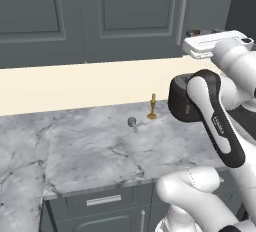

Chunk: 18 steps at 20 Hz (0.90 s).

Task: Pick the pan from the cabinet and place it on the stove. Then turn on the stove burner for the pan.

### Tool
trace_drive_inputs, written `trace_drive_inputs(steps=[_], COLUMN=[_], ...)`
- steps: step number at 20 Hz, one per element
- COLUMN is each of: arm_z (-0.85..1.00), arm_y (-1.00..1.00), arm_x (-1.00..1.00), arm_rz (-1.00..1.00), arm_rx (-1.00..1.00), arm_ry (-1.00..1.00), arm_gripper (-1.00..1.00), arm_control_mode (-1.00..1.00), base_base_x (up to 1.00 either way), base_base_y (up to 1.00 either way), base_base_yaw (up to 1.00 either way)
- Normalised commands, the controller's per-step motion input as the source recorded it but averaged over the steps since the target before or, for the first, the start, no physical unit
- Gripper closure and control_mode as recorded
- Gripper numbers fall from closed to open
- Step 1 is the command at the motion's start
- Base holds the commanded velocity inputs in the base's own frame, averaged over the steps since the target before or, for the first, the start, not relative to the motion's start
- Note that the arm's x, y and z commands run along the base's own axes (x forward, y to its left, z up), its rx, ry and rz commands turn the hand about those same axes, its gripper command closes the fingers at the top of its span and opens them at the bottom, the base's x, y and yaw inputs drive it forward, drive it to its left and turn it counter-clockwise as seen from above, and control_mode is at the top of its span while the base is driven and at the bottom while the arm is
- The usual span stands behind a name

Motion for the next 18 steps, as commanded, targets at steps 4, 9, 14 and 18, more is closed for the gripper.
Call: trace_drive_inputs(steps=[4, 9, 14, 18], arm_z=[-0.05, 0.00, 0.00, 0.00], arm_y=[-0.01, 0.00, -0.03, -0.02], arm_x=[0.38, 0.43, 0.43, 0.43], arm_rz=[0.00, 0.00, 0.00, 0.00], arm_rx=[0.00, 0.00, 0.00, 0.00], arm_ry=[-0.07, -0.03, -0.01, 0.00], arm_gripper=[-1.00, -1.00, -1.00, -1.00], arm_control_mode=[-1.00, -1.00, -1.00, -1.00], base_base_x=[0.00, 0.00, 0.00, 0.00], base_base_y=[0.00, 0.00, 0.00, 0.00], base_base_yaw=[0.00, 0.00, 0.00, 0.00])
